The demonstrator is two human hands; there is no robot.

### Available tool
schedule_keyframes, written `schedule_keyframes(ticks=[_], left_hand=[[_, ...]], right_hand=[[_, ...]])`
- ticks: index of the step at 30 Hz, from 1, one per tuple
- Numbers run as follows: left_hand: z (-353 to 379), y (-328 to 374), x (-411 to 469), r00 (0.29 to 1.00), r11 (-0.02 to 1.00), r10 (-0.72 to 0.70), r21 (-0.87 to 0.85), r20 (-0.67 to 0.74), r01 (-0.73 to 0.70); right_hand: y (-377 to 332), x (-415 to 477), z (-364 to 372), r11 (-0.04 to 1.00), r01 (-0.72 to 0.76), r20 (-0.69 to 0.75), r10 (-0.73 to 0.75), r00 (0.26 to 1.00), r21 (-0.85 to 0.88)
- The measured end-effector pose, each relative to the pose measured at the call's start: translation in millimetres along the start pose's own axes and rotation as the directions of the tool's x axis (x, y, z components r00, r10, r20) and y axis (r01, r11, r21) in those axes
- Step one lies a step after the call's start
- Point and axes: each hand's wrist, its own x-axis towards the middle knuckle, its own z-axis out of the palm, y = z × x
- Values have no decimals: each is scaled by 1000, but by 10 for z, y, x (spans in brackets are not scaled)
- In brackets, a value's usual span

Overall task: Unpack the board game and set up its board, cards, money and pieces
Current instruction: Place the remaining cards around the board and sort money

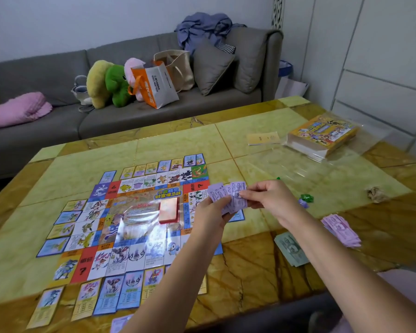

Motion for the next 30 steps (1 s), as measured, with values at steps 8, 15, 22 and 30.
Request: schedule_keyframes(ticks=[8,15,22,30], left_hand=[[-67,66,34,994,999,-38,-30,-107,35],[-143,124,4,989,1000,-24,-18,-146,22],[-215,124,3,992,999,-37,-22,-118,35],[-261,180,-35,991,995,33,-94,-131,-46]], right_hand=[[109,273,-214,861,-21,-127,-51,991,-509],[265,413,-154,796,-137,-132,72,989,-590],[222,485,-77,715,-197,-185,96,978,-670],[-115,174,167,803,206,-27,-266,963,-559]])
